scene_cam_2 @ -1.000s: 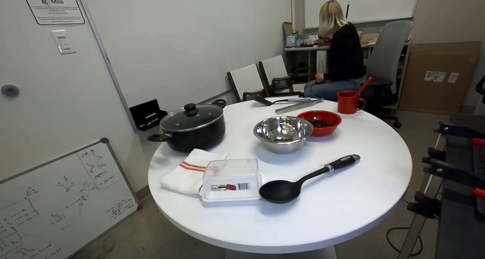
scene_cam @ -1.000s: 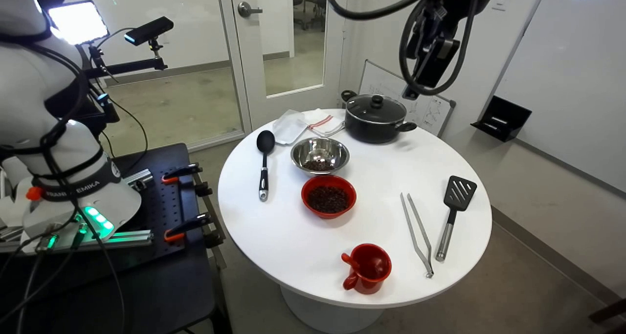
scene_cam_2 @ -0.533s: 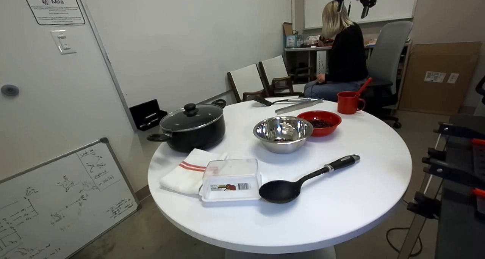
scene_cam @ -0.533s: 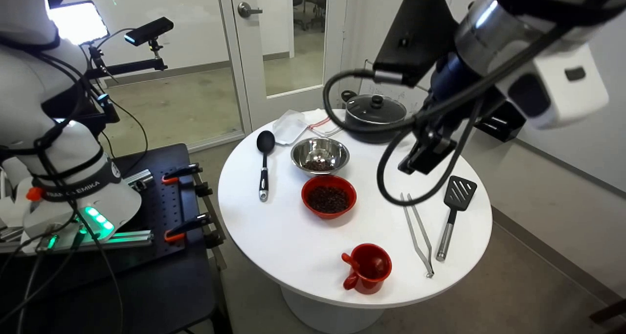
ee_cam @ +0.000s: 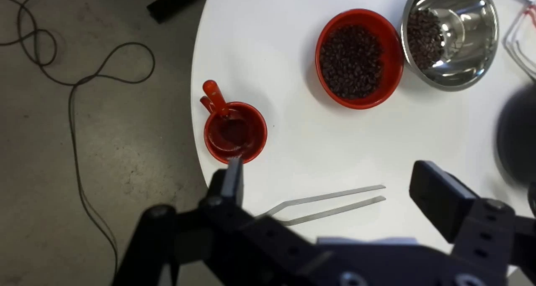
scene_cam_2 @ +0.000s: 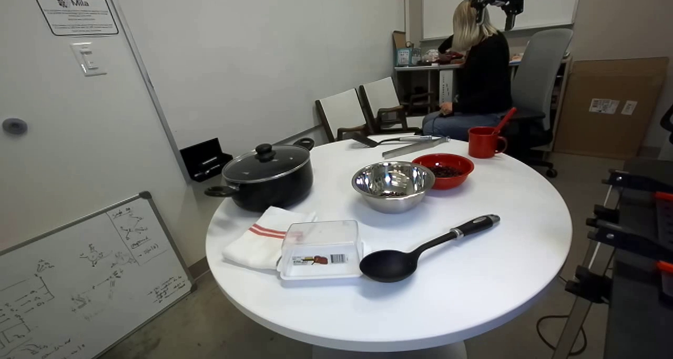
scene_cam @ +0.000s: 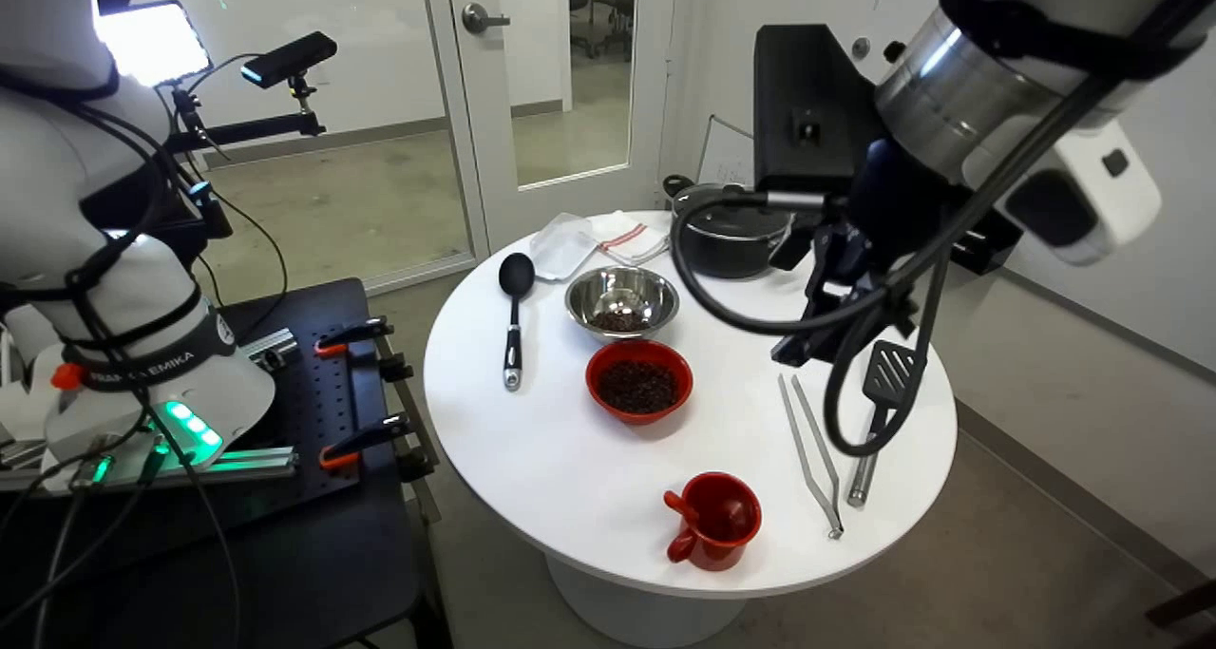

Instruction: Use the spoon in the red cup to transfer beans from the red bowl to the silver bowl then put it back in the red cup

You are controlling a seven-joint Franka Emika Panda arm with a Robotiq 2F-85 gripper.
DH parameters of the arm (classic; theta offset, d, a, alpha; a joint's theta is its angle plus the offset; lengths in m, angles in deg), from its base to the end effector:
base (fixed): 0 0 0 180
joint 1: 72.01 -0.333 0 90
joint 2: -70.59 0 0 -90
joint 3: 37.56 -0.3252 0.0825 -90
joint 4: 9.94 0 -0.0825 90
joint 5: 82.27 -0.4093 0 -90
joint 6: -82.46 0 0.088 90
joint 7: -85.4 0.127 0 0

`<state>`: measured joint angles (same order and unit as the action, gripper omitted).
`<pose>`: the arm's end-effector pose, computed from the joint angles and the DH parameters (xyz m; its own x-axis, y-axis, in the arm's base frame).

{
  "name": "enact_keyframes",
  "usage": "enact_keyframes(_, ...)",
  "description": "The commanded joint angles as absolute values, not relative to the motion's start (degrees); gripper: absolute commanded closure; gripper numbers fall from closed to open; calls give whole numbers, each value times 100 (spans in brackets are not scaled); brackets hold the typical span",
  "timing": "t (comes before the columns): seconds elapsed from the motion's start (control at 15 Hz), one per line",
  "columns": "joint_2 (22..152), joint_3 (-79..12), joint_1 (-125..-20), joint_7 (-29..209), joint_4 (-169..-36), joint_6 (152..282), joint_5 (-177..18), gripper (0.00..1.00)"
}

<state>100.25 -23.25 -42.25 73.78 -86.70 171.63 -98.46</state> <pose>0.5445 -0.4349 0.4001 0.8199 -0.5171 -0.2457 -0.5651 -0.7997 -0.2027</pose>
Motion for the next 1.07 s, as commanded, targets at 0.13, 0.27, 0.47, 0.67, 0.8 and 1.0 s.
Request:
enact_keyframes(0.13, 9736, -2407, -4838, 6657, -9032, 17643, -8831, 0)
enact_keyframes(0.27, 9714, -2355, -5045, 6598, -9163, 18153, -8399, 0)
enact_keyframes(0.47, 9616, -2309, -5199, 6526, -9458, 19116, -7837, 0)
enact_keyframes(0.67, 9246, -2494, -5084, 6018, -9959, 19950, -7639, 0)
enact_keyframes(0.8, 8954, -2618, -4976, 5397, -10255, 19941, -7797, 0)
enact_keyframes(1.0, 8777, -2647, -4997, 4851, -10346, 19374, -7779, 0)
